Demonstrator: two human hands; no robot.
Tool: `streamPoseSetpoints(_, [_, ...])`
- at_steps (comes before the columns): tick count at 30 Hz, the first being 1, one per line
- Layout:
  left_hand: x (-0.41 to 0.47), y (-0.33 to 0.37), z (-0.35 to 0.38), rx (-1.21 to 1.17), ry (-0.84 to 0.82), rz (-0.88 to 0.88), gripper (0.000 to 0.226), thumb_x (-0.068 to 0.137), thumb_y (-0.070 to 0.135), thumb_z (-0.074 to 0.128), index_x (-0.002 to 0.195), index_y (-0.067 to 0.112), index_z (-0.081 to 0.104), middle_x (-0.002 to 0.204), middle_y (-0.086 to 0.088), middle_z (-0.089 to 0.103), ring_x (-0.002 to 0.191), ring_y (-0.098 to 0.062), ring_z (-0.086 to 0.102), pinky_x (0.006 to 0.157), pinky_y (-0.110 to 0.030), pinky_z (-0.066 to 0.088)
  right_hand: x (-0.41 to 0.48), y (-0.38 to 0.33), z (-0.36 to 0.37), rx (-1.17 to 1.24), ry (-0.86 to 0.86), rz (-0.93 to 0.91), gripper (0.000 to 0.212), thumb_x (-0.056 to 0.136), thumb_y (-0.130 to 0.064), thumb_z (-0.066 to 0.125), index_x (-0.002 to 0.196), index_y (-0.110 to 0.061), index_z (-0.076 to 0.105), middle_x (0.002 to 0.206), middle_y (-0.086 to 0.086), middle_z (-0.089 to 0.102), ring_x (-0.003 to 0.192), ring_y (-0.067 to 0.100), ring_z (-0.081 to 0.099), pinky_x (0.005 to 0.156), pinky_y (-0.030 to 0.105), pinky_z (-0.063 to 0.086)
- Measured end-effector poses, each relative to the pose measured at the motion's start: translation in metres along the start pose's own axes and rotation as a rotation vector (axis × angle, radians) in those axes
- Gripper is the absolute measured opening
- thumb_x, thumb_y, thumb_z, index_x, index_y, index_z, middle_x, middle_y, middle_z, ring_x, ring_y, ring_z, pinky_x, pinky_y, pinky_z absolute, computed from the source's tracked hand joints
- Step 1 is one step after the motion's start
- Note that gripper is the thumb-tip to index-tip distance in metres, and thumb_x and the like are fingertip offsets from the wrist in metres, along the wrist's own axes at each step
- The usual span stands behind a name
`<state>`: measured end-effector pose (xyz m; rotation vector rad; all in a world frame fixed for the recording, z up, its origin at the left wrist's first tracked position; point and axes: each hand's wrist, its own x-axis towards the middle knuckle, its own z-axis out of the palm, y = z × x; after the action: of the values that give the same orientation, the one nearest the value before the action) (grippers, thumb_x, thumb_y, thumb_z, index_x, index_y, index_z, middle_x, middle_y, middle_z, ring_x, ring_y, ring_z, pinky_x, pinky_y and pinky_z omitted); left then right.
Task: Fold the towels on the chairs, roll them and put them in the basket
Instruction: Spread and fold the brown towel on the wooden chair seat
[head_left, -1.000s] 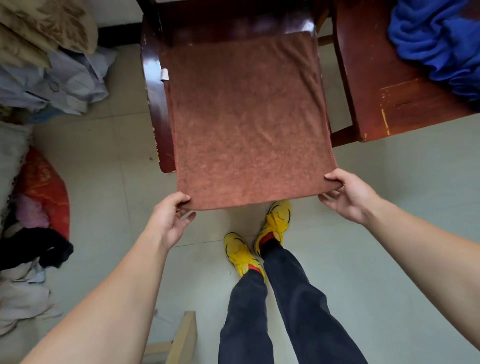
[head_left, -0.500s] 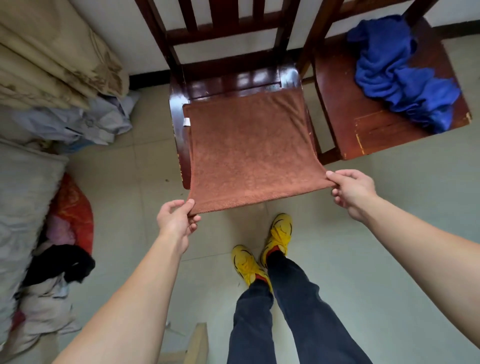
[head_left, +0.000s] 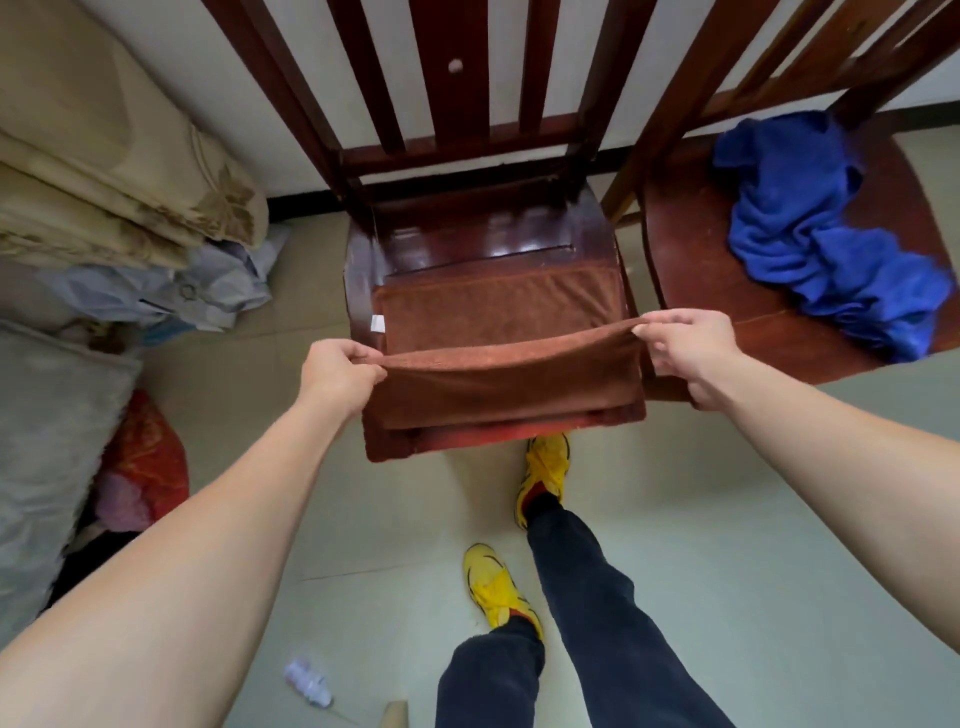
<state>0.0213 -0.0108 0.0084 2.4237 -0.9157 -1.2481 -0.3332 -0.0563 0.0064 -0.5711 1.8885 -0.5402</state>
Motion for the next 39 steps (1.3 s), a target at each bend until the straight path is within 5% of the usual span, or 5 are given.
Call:
streamPoseSetpoints(12, [0.104, 0.046, 0.026, 0.191, 0.110, -0.097, 0.018, 0.087, 0.025, 0.065, 0.098, 0.012, 0.071, 0.103, -0.017, 0.069, 0.099, -0.034, 0.064, 0.088, -0.035, 0.051, 0.114, -0.035, 0.031, -0.346, -0.080, -0.108, 0.024, 0.078, -0.032, 0.077, 0.064, -0.017, 0.064, 0.089, 0.001, 0.071, 0.088, 0.021, 0.066, 0.091, 0.041, 0.053])
streamPoseSetpoints(21, [0.085, 0.057, 0.059, 0.405, 0.279, 0.236, 0.019, 0.082, 0.015, 0.062, 0.101, 0.012, 0.064, 0.103, -0.016, 0.058, 0.102, -0.037, 0.054, 0.087, -0.043, 0.045, 0.098, -0.047, 0.066, -0.689, -0.009, -0.612, 0.011, 0.085, -0.031, 0.066, 0.095, -0.028, 0.066, 0.090, -0.005, 0.065, 0.082, 0.018, 0.062, 0.070, 0.029, 0.046])
streamPoseSetpoints(25, [0.076, 0.053, 0.076, 0.304, -0.032, 0.157, 0.031, 0.082, 0.022, 0.069, 0.111, 0.018, 0.058, 0.077, -0.003, 0.063, 0.089, -0.030, 0.062, 0.081, -0.039, 0.049, 0.088, -0.030, 0.101, -0.479, -0.424, -0.241, 0.019, 0.086, -0.017, 0.069, 0.104, -0.019, 0.067, 0.076, -0.001, 0.071, 0.071, 0.015, 0.070, 0.065, 0.024, 0.050])
streamPoseSetpoints(33, [0.071, 0.028, 0.054, 0.322, 0.042, 0.206, 0.036, 0.078, 0.018, 0.072, 0.112, 0.018, 0.059, 0.091, -0.007, 0.056, 0.084, -0.024, 0.054, 0.079, -0.036, 0.047, 0.097, -0.019, 0.067, -0.367, 0.000, -0.213, 0.013, 0.082, -0.016, 0.071, 0.092, -0.022, 0.068, 0.073, -0.002, 0.069, 0.069, 0.015, 0.069, 0.066, 0.026, 0.054])
streamPoseSetpoints(39, [0.029, -0.019, 0.065, 0.371, -0.205, 0.107, 0.021, 0.077, 0.017, 0.074, 0.082, 0.023, 0.055, 0.063, 0.005, 0.056, 0.073, -0.025, 0.060, 0.066, -0.032, 0.047, 0.037, 0.038, 0.067, -0.327, -0.275, 0.004, 0.008, 0.080, -0.015, 0.076, 0.077, -0.019, 0.069, 0.070, 0.002, 0.073, 0.062, 0.014, 0.070, 0.052, 0.017, 0.045])
